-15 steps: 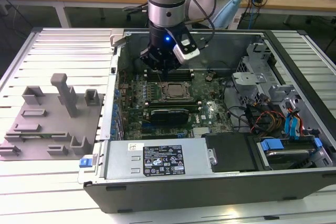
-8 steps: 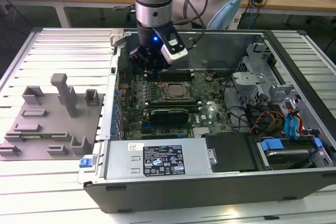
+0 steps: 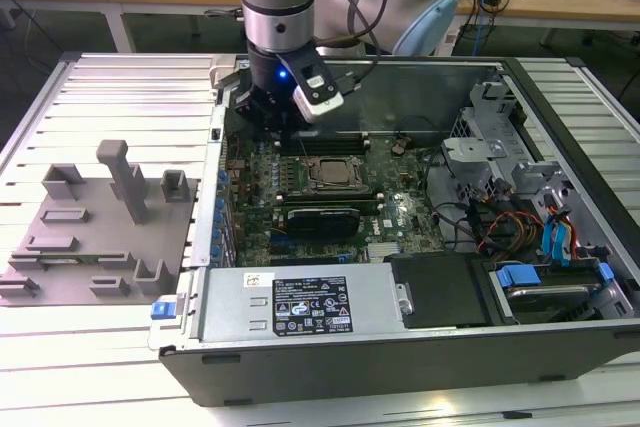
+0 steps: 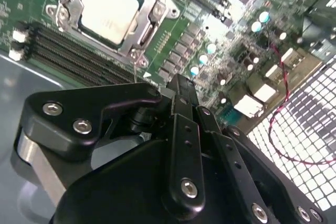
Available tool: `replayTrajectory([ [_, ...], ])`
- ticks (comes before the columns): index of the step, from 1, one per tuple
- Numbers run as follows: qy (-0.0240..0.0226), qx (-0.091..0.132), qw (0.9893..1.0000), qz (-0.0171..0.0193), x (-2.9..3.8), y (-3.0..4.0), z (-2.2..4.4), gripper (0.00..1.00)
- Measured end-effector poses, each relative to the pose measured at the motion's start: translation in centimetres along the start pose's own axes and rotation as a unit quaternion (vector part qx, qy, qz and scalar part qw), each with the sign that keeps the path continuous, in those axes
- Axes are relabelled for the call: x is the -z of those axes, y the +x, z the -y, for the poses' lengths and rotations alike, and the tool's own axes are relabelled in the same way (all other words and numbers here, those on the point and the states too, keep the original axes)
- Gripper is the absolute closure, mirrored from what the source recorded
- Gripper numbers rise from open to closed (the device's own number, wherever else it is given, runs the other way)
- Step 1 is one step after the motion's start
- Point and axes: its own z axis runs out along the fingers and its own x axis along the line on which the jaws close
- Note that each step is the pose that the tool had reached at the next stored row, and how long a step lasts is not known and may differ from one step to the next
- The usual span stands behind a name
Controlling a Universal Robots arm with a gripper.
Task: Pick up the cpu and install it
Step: 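Install the first cpu locking lever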
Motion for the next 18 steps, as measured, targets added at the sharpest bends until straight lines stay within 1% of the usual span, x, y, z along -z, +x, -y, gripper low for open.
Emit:
replayTrajectory([
  [1, -0.0073, 0.0, 1.0, 0.0007, 0.0, 0.11, 0.0, 0.89],
  [2, -0.0135, 0.0, 0.9999, 0.0012, 0.0, 0.17, -0.01, 0.89],
  [3, -0.0291, -0.001, 0.9996, 0.0023, 0.0, 0.22, -0.01, 0.89],
  [5, -0.0439, -0.001, 0.999, 0.003, 0.01, 0.23, -0.01, 0.89],
  [7, -0.067, -0.002, 0.9977, 0.0039, 0.01, 0.22, -0.01, 0.89],
  [8, -0.0753, -0.002, 0.9971, 0.0042, 0.0, 0.22, 0.0, 0.89],
  [9, -0.0783, -0.003, 0.9969, 0.0042, 0.01, 0.23, 0.0, 0.89],
  [10, -0.0794, -0.003, 0.9968, 0.0043, 0.01, 0.23, -0.01, 0.89],
  [12, -0.0797, -0.003, 0.9968, 0.0043, 0.01, 0.11, 0.01, 0.89],
  [16, -0.0797, -0.003, 0.9968, 0.0044, -0.03, -0.72, 0.04, 0.89],
  [18, -0.0797, -0.004, 0.9968, 0.0045, -0.04, -1.25, 0.08, 0.89],
])
